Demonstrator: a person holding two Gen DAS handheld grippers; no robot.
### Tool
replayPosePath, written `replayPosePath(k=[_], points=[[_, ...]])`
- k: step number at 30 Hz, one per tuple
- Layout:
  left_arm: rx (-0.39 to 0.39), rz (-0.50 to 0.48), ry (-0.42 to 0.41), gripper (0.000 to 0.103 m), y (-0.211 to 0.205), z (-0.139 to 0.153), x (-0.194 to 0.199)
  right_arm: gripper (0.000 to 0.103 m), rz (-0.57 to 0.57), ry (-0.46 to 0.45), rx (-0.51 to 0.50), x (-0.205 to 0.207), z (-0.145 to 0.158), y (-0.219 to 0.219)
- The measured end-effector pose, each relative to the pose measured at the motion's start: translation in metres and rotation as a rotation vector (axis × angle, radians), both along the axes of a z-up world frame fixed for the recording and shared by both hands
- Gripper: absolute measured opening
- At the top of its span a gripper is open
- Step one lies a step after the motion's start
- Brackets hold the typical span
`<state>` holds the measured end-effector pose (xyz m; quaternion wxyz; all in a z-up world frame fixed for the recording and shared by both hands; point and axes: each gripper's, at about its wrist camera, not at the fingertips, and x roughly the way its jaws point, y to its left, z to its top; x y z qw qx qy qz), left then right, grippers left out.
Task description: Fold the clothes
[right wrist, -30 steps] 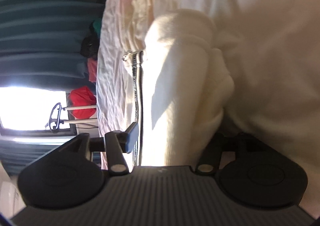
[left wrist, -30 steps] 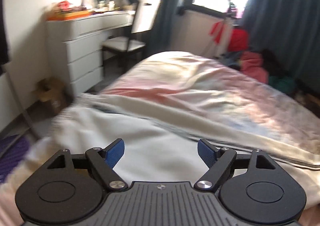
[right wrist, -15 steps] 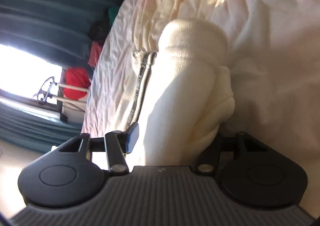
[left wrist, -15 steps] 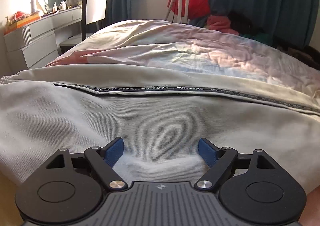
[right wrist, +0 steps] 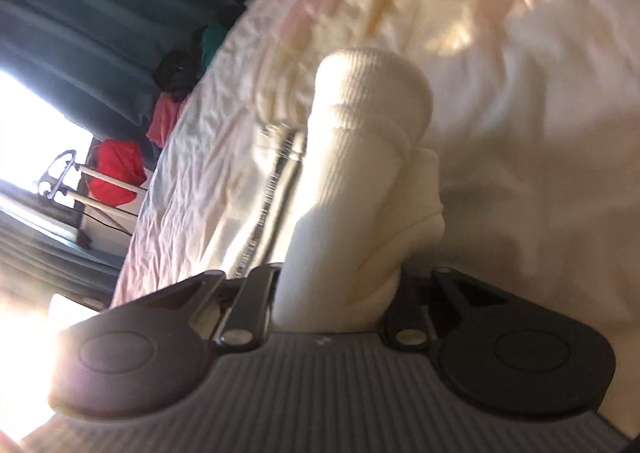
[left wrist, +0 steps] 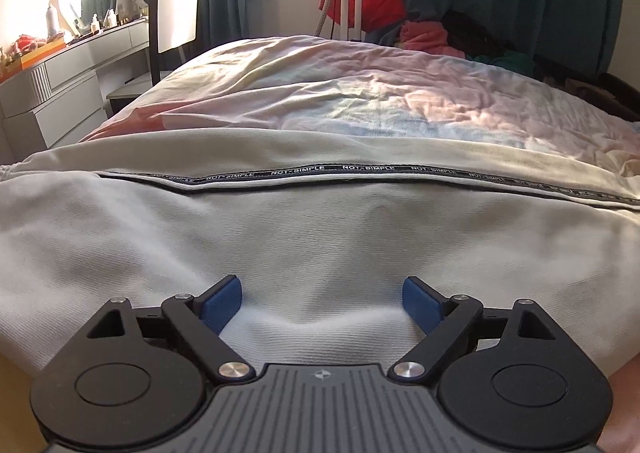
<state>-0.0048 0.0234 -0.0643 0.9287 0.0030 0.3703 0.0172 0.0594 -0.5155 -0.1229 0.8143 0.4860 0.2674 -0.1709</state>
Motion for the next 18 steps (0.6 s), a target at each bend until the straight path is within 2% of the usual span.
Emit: replayPosePath(k=[2,5,7,10,14,16,18], points=[[0.001,-0.008,0.006,0.089,0.001,0.001,0.001,0.019,0.024,-0.029,-0.150,0.000,0.026,0.016],[-0.026,-0.008,0.012,0.089,0.006,0.006,0.002,0.019,0.087,-0.133,-0.412,-0.002,0.071,0.057],[-0.050,-0.005,0.015,0.089,0.010,0.011,0.002,0.019,0.157,-0.200,-0.617,-0.006,0.097,0.098],[-0.077,0.016,0.000,0.089,0.018,0.021,-0.001,0.019,0.284,-0.316,-0.894,-0.019,0.120,0.171],[-0.087,0.040,-0.039,0.089,0.028,0.037,-0.007,0.018,0.478,-0.434,-1.114,-0.038,0.111,0.267],[-0.084,0.053,-0.062,0.089,0.033,0.047,-0.012,0.018,0.627,-0.445,-1.216,-0.045,0.090,0.312],[-0.101,0.060,-0.082,0.089,0.038,0.055,-0.016,0.018,0.788,-0.405,-1.298,-0.049,0.059,0.344]])
